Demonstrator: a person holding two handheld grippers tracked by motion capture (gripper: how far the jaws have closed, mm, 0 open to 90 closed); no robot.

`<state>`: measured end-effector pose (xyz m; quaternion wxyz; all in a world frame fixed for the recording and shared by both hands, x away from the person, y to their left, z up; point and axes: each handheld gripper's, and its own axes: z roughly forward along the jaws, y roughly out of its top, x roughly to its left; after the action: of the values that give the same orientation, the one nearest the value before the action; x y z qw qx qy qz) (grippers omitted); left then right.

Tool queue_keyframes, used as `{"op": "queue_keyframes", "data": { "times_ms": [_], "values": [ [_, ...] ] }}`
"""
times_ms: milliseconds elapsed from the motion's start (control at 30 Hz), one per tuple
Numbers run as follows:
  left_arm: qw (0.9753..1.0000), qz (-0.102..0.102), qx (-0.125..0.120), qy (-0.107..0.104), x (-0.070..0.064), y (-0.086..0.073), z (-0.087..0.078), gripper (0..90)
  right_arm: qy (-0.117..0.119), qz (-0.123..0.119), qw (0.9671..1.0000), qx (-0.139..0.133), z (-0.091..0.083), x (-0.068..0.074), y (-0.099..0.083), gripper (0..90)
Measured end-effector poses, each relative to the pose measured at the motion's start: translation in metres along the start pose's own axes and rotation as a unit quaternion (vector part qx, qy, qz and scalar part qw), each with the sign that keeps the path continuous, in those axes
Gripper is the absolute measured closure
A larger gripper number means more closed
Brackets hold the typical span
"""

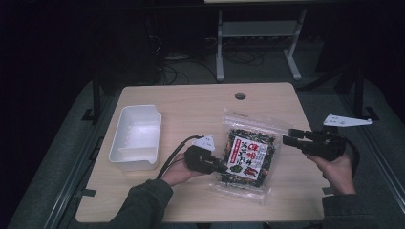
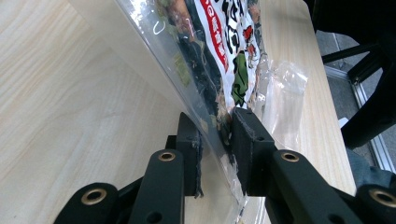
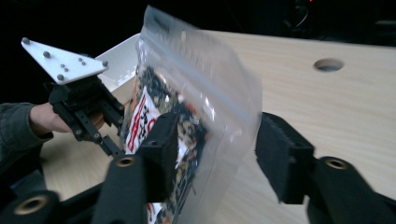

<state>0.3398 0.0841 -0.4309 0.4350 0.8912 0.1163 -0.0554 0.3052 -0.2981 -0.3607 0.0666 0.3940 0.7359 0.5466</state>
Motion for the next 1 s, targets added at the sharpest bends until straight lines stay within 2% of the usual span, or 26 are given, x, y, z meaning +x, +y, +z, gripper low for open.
{"op": "queue_keyframes", "data": {
  "times_ms": [67, 200, 267, 467, 667, 833, 933, 967, 1000],
  "values": [
    [1.0000, 0.000, -0.001, 0.002, 0.000, -0.001, -0.001, 73.4, 0.013, 0.006, 0.9999, 0.008, 0.011, -0.002, -0.007, 38.8],
    [1.0000, 0.004, -0.001, 0.006, -0.001, -0.002, -0.004, 73.4, 0.024, 0.009, 0.9995, 0.020, 0.023, -0.002, -0.011, 36.3],
    [0.9999, 0.005, -0.002, 0.008, -0.001, -0.003, -0.006, 73.4, 0.038, 0.011, 0.9987, 0.032, 0.034, -0.002, -0.014, 36.5],
    [0.9999, 0.004, -0.005, 0.012, -0.001, -0.007, -0.011, 73.4, 0.067, 0.009, 0.9965, 0.050, 0.055, 0.003, -0.016, 39.9],
    [0.9999, 0.000, -0.009, 0.013, -0.001, -0.014, -0.018, 73.4, 0.078, 0.009, 0.9959, 0.046, 0.065, 0.004, -0.016, 42.3],
    [0.9998, 0.002, -0.012, 0.015, -0.003, -0.018, -0.023, 73.4, 0.084, 0.007, 0.9950, 0.054, 0.078, 0.006, -0.015, 43.3],
    [0.9998, 0.002, -0.014, 0.017, -0.003, -0.021, -0.026, 73.4, 0.096, 0.003, 0.9937, 0.057, 0.086, 0.010, -0.014, 48.3],
    [0.9997, 0.001, -0.014, 0.018, -0.003, -0.022, -0.027, 73.3, 0.109, -0.001, 0.9923, 0.059, 0.091, 0.012, -0.012, 51.3],
    [0.9997, -0.001, -0.014, 0.019, -0.003, -0.023, -0.028, 73.3, 0.109, -0.001, 0.9923, 0.059, 0.091, 0.012, -0.012, 51.3]
  ]
}}
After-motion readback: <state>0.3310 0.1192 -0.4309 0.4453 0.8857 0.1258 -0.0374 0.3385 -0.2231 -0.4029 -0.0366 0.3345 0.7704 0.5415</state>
